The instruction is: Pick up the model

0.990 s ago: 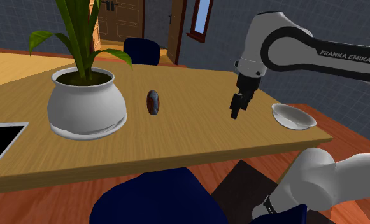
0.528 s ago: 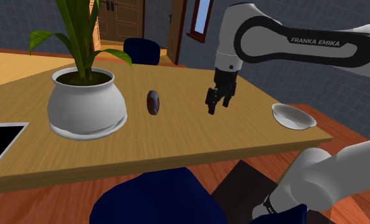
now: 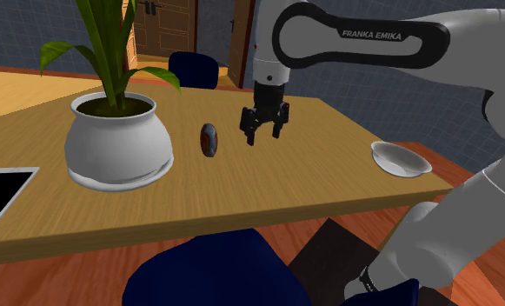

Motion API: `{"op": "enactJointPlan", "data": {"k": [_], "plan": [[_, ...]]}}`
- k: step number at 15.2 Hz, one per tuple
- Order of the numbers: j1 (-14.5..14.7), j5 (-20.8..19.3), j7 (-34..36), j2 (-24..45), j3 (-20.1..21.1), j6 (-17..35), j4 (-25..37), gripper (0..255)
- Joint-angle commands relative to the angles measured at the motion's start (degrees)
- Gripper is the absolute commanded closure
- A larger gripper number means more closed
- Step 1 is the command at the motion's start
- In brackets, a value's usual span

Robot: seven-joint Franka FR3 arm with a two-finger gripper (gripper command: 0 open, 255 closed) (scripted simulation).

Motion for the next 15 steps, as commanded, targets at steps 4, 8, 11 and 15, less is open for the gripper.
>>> {"op": "enactJointPlan", "data": {"k": [4, 8, 11, 15], "plan": [[1.0, -1.9, 8.8, 12.1, 2.9, -2.5, 14.0, 0], [2.9, -4.5, 15.2, 23.0, 4.2, -6.0, 27.9, 0], [5.5, -7.0, 19.4, 32.5, 4.4, -10.3, 41.4, 0], [5.4, -6.8, 19.5, 32.1, 4.2, -7.8, 38.3, 0]]}}
